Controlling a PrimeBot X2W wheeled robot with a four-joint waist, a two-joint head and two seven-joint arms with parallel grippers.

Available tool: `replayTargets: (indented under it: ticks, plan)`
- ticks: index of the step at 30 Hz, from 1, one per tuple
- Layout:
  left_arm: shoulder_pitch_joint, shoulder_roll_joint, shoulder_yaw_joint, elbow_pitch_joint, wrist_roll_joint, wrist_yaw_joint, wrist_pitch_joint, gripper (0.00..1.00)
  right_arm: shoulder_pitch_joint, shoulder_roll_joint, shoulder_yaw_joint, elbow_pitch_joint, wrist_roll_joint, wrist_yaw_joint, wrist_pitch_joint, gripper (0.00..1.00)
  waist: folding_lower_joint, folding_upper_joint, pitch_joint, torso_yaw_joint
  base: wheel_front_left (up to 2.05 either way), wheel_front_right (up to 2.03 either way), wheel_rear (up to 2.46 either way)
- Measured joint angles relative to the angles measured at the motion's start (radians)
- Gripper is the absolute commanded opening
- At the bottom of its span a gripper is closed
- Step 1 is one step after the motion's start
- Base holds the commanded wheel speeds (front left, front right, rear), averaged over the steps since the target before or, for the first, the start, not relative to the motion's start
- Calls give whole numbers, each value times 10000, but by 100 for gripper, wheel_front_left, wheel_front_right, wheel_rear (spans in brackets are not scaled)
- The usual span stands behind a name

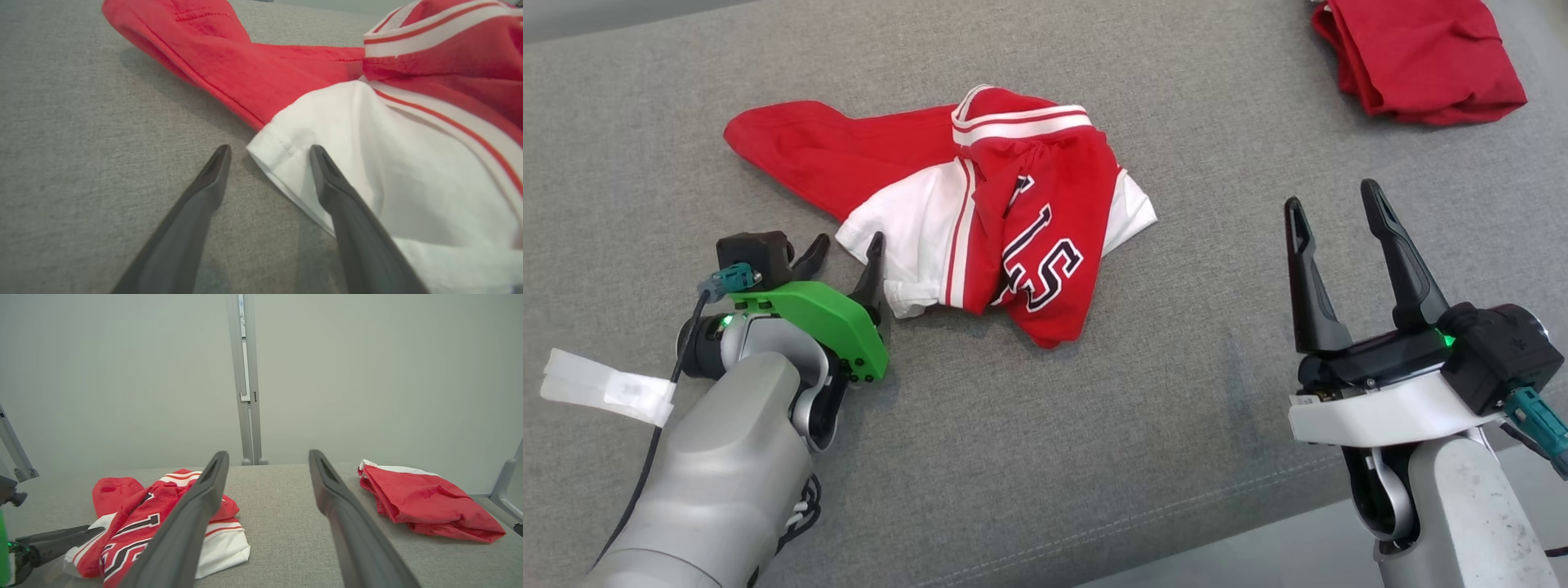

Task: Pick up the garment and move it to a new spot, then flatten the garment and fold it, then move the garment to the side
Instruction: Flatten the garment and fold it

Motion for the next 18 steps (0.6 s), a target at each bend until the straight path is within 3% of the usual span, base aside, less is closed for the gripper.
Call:
replayTargets:
  ticks: [5,7,9,15,16,17,18]
  plan:
    - [-320,-169,0,460,-13,-276,-2,100,-41,-2,-33,-10,0,0,-38,100,0,0,234,-83,0,0,0]
    - [-438,-247,-25,546,27,-391,-2,42,-48,0,-56,-10,-2,0,-75,100,0,0,299,-79,0,0,0]
    - [-457,-362,-84,594,52,-512,-4,0,-71,0,-82,2,-4,0,-75,100,0,0,323,-40,0,0,0]
    - [-530,-589,-405,738,385,-602,-4,0,-93,0,-140,42,-61,0,-86,100,0,0,253,159,0,0,0]
    - [-534,-593,-420,746,466,-600,-2,2,-93,0,-140,54,-59,0,-88,100,0,0,221,196,0,0,0]
    - [-532,-602,-408,731,523,-585,-4,12,-92,0,-142,71,-59,0,-88,100,0,0,184,233,0,0,0]
    - [-530,-614,-370,660,550,-539,-2,11,-90,0,-146,82,-59,0,-90,100,0,0,145,274,0,0,0]
